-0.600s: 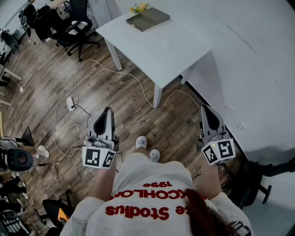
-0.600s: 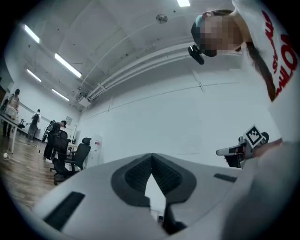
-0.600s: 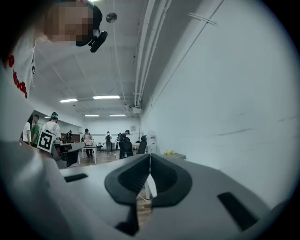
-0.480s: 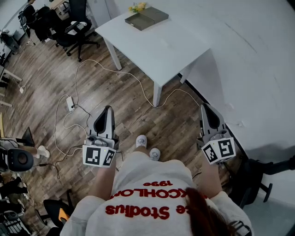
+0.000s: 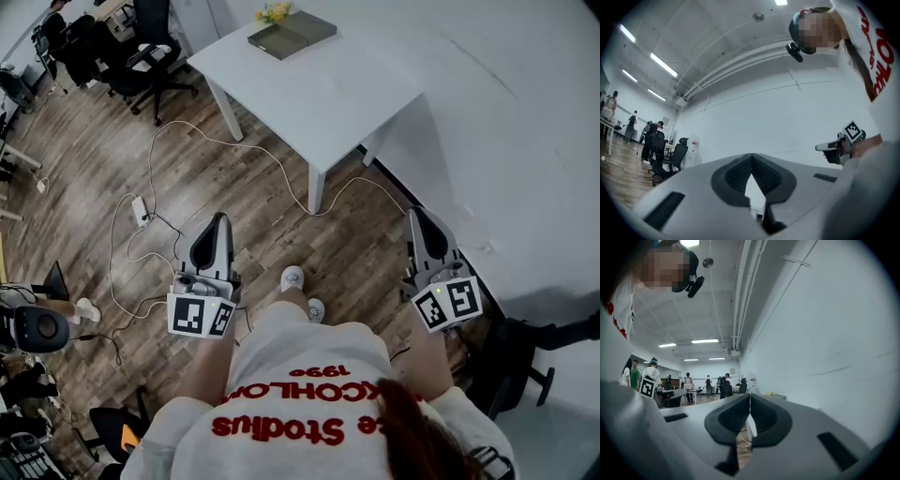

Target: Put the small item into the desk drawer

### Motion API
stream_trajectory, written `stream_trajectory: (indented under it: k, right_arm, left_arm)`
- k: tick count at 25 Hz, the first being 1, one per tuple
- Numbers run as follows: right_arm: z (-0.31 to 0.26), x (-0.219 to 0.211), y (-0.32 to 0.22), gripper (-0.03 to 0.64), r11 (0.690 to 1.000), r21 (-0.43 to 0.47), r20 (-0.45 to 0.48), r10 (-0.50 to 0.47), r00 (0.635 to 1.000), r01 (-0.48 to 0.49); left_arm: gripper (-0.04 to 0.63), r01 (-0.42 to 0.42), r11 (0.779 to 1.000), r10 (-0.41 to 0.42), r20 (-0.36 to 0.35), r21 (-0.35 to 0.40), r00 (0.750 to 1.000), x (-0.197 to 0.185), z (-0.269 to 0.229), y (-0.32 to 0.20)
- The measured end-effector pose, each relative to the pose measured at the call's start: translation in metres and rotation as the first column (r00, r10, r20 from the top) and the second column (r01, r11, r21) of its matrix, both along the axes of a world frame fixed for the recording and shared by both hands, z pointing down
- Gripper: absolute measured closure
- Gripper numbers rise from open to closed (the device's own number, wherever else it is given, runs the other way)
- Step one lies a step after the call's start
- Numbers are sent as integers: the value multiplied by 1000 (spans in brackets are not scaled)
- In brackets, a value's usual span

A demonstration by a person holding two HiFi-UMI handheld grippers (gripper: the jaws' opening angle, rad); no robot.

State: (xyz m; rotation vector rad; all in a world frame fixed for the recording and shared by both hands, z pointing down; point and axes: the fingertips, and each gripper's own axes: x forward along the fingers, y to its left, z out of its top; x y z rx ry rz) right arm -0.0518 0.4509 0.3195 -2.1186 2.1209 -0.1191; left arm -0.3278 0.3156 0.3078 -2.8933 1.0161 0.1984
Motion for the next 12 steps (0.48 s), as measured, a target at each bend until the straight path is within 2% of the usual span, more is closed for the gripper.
stream_trajectory:
  k: [7, 12]
  right_arm:
    - [8, 8, -7, 611, 1000, -22, -11, 18, 1000, -18]
    - [10, 32, -34, 611, 999, -29, -11, 29, 1000, -29]
  left_arm:
    - [589, -16, 1000, 16, -1, -11, 1000, 12, 10, -13]
    - [589, -12, 1000, 12, -12, -3, 1000, 38, 11, -50]
